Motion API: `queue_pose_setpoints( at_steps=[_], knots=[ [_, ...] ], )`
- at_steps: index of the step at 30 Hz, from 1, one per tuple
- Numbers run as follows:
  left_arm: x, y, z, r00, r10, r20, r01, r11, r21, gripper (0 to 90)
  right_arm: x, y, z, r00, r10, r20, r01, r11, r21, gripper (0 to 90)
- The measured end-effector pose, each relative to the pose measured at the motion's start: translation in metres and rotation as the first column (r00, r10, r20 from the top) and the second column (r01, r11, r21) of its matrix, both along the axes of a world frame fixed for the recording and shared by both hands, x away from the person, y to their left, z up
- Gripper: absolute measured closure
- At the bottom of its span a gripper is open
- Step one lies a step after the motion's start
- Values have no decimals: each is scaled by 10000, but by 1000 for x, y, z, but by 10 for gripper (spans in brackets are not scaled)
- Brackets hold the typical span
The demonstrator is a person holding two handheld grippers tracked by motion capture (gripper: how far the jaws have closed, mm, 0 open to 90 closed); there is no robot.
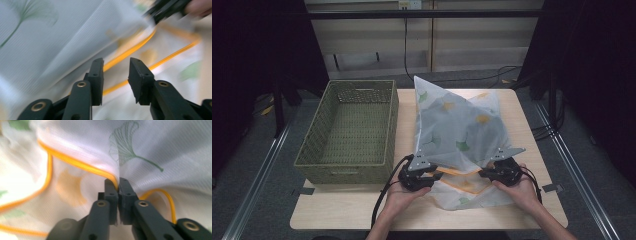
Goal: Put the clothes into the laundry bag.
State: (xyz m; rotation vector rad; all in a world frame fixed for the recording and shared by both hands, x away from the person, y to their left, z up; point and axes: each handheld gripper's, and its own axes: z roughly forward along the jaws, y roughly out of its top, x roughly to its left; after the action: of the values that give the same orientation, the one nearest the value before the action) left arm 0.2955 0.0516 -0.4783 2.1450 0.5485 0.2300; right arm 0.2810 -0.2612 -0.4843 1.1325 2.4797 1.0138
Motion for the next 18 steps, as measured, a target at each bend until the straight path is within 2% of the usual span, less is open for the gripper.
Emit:
queue_pose_setpoints(
  at_steps=[2, 3, 4, 5, 6, 7, 9, 12, 14, 15, 17, 18],
  knots=[
    [0, 2, -7, 9997, 19, -230, -13, 9997, 243, 656, -1, -3, -1, 10000, 6, 3, -6, 9998, -193, 888],
    [0, 3, -11, 9996, 188, -210, -175, 9981, 596, 655, 0, -4, -2, 10000, 20, -93, -21, 9999, -114, 890],
    [-1, 5, -14, 9995, 140, -274, -117, 9965, 831, 666, 0, -4, -2, 9999, -91, -128, 87, 9996, -261, 890],
    [-1, 6, -17, 9992, 195, -345, -163, 9959, 892, 671, 1, -5, -3, 9998, -84, -189, 78, 9994, -325, 889],
    [-3, 10, -22, 9984, 489, -278, -456, 9927, 1112, 677, 0, -5, -4, 9998, -74, -174, 65, 9986, -519, 886],
    [-3, 14, -24, 9984, 476, -293, -441, 9928, 1112, 709, 0, -7, -6, 9997, -130, -197, 118, 9981, -610, 881],
    [-4, 21, -25, 9966, 690, -443, -646, 9935, 939, 748, 0, -13, -8, 9993, -266, -280, 254, 9987, -450, 872],
    [-10, 31, -24, 9929, 1095, -473, -1040, 9889, 1063, 777, 0, -16, -8, 9988, -425, -260, 411, 9977, -540, 852],
    [-15, 39, -24, 9908, 1211, -599, -1149, 9885, 984, 795, 0, -16, -8, 9988, -426, -238, 414, 9979, -494, 832],
    [-18, 42, -25, 9902, 1323, -456, -1274, 9869, 987, 800, 1, -16, -8, 9989, -439, -179, 428, 9975, -560, 822],
    [-25, 49, -25, 9887, 1377, -587, -1324, 9875, 861, 805, 1, -16, -8, 9986, -495, -206, 485, 9978, -462, 762],
    [-29, 53, -25, 9850, 1529, -802, -1476, 9866, 690, 813, 0, -17, -7, 9984, -530, -171, 522, 9976, -454, 729]
  ],
)
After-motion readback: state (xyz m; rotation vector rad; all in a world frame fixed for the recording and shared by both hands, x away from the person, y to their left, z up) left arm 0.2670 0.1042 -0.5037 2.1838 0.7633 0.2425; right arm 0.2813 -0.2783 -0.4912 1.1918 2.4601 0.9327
